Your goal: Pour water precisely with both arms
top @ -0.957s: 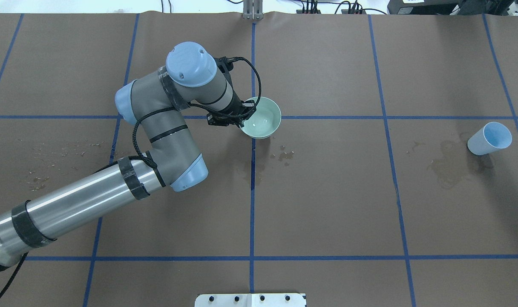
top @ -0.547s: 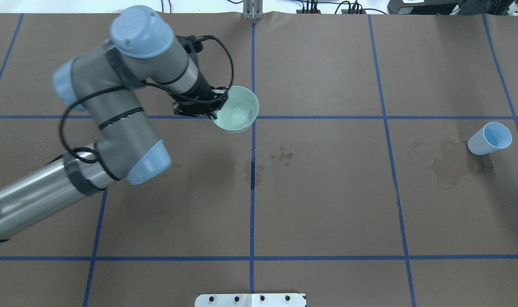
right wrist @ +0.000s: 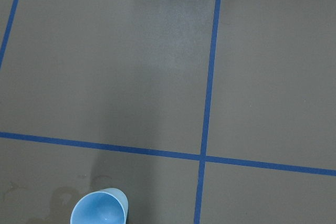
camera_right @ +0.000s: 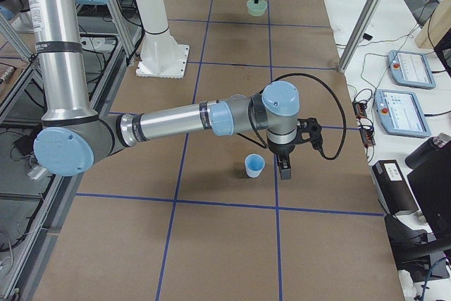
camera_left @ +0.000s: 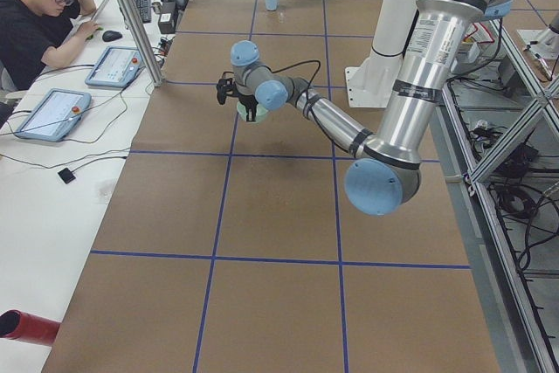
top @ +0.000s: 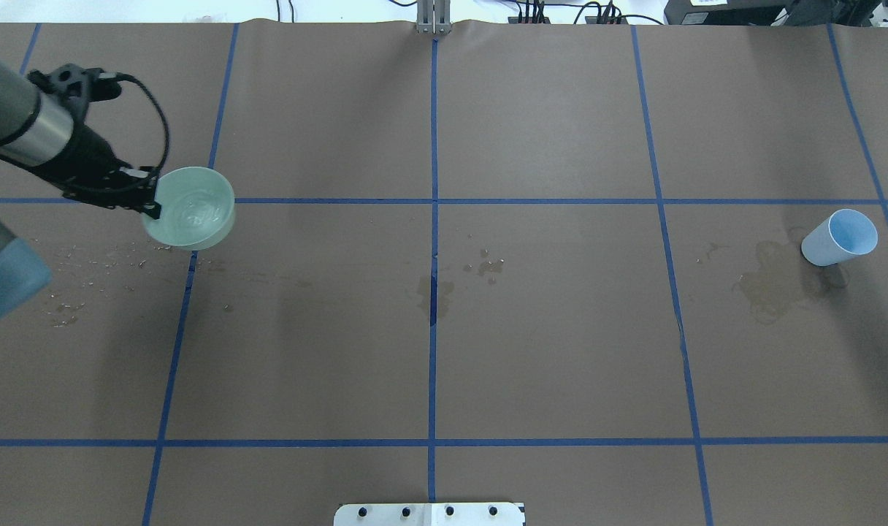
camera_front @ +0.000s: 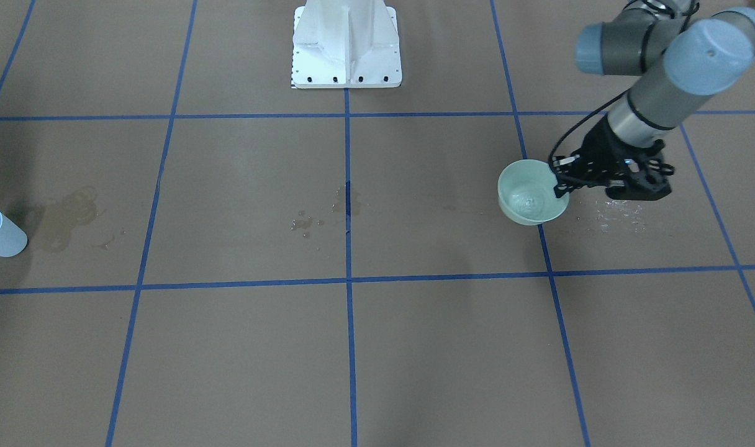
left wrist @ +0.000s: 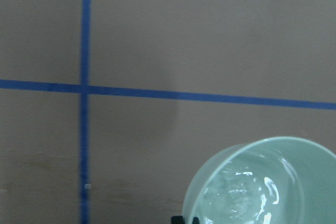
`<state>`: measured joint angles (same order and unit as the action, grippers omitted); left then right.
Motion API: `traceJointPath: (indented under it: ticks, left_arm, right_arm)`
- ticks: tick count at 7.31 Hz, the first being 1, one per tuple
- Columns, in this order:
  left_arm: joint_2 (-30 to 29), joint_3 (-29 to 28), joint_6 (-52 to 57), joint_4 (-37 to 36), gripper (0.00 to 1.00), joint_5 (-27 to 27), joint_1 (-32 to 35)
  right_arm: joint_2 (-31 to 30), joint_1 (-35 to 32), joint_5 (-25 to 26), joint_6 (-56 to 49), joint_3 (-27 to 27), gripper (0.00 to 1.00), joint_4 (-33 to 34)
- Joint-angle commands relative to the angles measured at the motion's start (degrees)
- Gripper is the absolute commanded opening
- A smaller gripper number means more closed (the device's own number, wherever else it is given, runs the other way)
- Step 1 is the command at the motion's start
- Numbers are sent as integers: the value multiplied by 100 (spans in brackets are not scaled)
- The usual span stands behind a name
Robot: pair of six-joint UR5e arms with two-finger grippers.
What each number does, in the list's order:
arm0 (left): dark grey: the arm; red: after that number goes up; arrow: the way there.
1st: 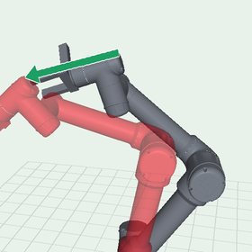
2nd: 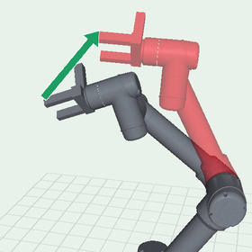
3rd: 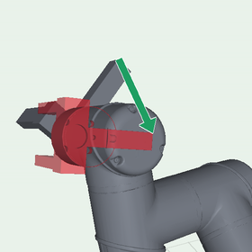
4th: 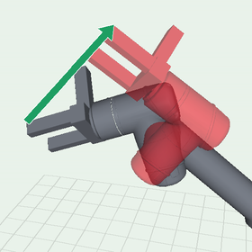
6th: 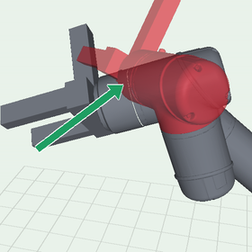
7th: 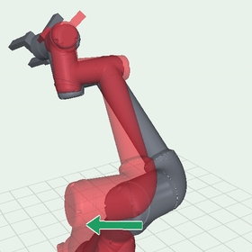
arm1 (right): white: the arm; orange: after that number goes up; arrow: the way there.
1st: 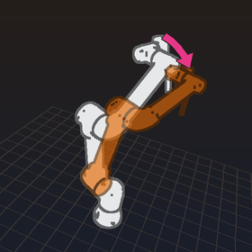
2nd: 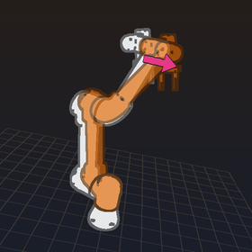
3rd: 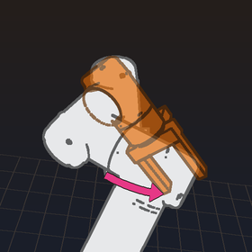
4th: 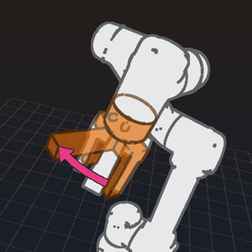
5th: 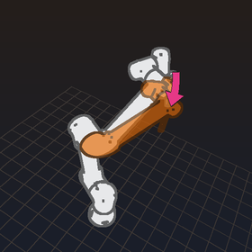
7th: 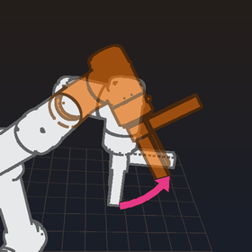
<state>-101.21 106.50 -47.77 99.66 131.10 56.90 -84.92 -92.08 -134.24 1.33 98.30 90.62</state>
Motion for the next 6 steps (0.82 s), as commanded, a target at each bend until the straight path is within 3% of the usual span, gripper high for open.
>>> traceJointPath:
  ticks: [1,2,4,5,6]
  left_arm:
    - [1030,-67,1248,245,0,100,435]
    - [1120,-469,1583,525,0,100,610]
    - [1077,-1924,1902,2014,0,100,874]
    - [1051,-2419,1955,2562,0,109,963]
    - [1059,-2589,2217,2663,0,109,1077]
  right_arm:
    - [-85,-3,-6,-45,31,100,26]
    - [-103,-3,-6,-45,49,100,26]
    - [-95,-3,-23,-37,58,100,26]
    - [-95,-3,-32,-37,58,100,26]
    - [-77,-3,-32,-37,58,100,26]
